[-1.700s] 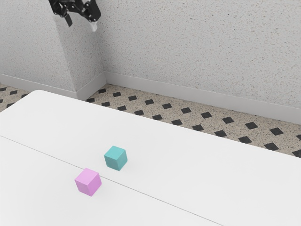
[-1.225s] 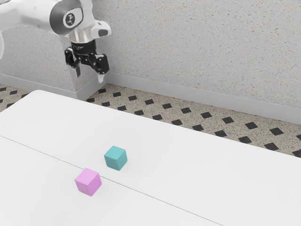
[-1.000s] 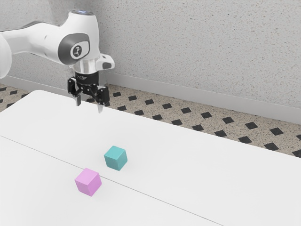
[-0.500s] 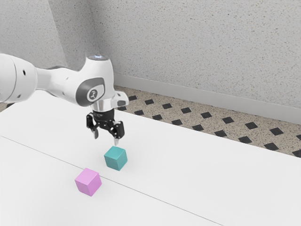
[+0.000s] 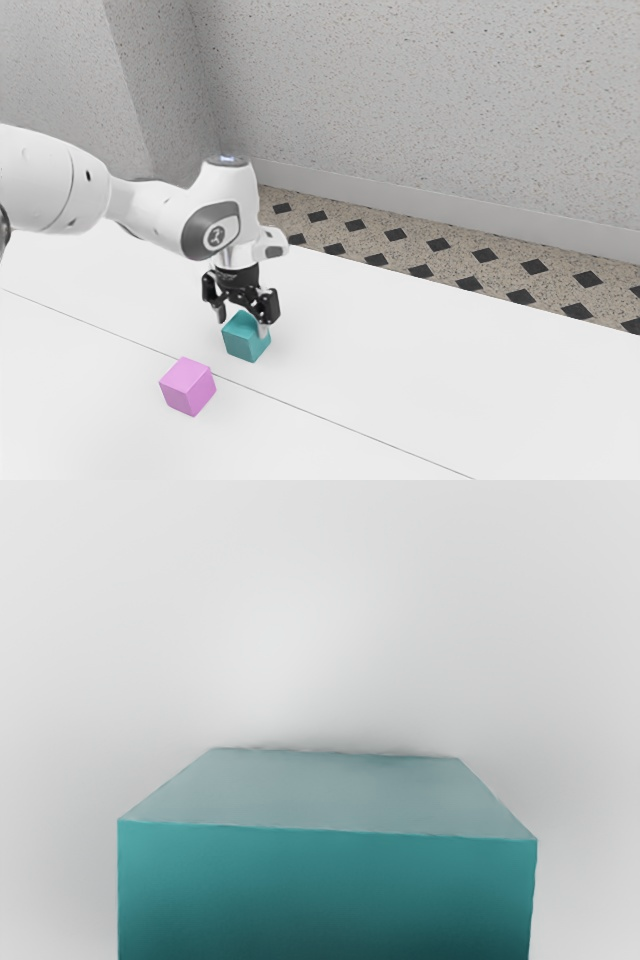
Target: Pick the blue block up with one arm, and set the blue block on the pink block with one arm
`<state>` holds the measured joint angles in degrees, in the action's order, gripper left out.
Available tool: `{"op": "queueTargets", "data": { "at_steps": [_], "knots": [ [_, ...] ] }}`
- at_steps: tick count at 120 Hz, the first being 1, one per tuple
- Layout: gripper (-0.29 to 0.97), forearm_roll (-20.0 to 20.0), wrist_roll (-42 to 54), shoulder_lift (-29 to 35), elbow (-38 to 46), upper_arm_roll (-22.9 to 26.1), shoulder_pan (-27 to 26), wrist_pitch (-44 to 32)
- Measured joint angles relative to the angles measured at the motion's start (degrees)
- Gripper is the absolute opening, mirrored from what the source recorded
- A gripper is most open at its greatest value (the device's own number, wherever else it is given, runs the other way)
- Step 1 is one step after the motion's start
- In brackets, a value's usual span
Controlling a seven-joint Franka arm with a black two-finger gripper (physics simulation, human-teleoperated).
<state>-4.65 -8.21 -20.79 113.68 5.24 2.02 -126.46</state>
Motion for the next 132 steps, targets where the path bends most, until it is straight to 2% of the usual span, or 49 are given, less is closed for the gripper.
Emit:
{"op": "queueTargets", "data": {
  "at_steps": [20, 39, 62, 71, 132],
  "knots": [
    [0.66, -0.1, -0.1, -2.7, -0.4, 0.0, 0.1, -1.1],
    [0.51, -0.1, -0.2, -3.1, -0.5, 0.0, 0.1, -2.0],
    [0.47, -0.2, -0.4, -2.7, -0.4, 0.1, 0.2, -2.5],
    [0.41, -0.2, -0.4, -1.3, 0.0, 0.1, 0.2, -2.6],
    [0.37, -0.9, 0.0, 12.7, 11.0, 0.2, 1.6, -2.0]
  ]
}}
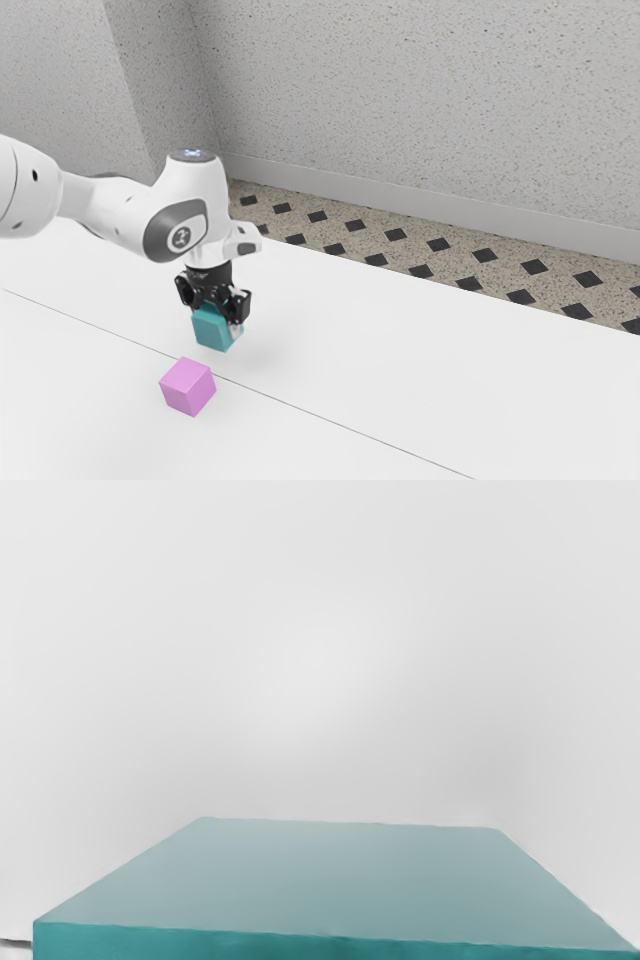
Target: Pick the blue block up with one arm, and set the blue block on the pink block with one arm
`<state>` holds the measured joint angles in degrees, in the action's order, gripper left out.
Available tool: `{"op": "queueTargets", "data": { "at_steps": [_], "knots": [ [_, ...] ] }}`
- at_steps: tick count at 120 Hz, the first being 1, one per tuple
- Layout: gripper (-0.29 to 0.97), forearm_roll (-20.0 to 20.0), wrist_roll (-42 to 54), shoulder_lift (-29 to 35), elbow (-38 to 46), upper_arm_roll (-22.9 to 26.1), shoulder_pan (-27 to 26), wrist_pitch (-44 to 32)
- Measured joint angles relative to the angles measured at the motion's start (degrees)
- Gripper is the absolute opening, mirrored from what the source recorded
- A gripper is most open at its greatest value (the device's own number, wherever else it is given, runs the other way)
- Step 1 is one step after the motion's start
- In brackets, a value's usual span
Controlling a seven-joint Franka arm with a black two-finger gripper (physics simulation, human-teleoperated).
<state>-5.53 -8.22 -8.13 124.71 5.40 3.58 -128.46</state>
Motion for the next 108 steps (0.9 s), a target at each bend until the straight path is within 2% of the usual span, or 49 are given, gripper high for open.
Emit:
{"op": "queueTargets", "data": {
  "at_steps": [68, 108],
  "knots": [
    [0.36, -0.1, 6.5, 8.0, 9.1, 0.0, 0.7, 3.3],
    [0.37, -0.2, 8.8, 10.1, 12.1, -0.4, 0.4, 3.5]
  ]
}}
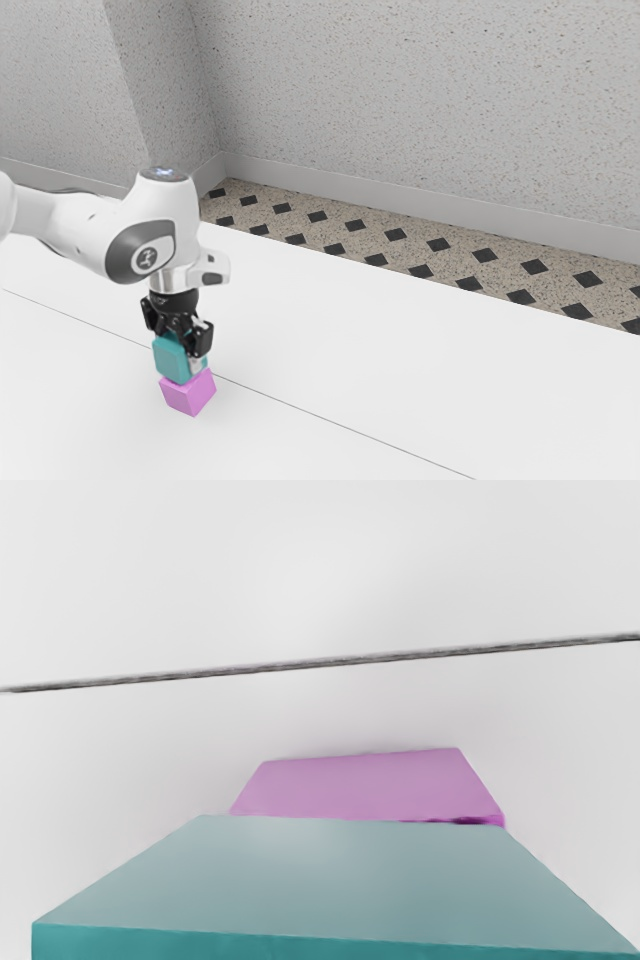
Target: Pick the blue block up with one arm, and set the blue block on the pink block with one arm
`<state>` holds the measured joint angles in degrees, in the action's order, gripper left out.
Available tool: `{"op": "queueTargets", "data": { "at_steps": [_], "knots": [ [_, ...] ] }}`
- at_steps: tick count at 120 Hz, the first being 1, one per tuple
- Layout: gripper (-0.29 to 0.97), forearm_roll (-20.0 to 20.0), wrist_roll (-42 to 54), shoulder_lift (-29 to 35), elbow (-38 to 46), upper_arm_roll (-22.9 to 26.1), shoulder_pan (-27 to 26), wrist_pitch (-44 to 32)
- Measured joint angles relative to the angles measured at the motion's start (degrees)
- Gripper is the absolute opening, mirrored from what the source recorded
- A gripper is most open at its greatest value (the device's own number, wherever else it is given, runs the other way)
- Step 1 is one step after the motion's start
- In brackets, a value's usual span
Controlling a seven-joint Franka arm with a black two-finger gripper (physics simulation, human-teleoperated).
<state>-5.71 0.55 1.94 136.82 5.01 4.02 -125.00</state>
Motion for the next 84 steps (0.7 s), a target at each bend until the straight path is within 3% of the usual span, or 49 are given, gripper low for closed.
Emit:
{"op": "queueTargets", "data": {
  "at_steps": [33, 60, 84],
  "knots": [
    [0.56, 0.4, 1.4, 0.3, 0.2, 0.1, -0.1, 0.0],
    [0.64, 0.6, 2.2, 8.2, -2.9, 0.1, -0.1, 0.1],
    [0.66, 0.7, 2.7, 6.6, -24.9, 0.4, -0.7, 7.8]
  ]
}}
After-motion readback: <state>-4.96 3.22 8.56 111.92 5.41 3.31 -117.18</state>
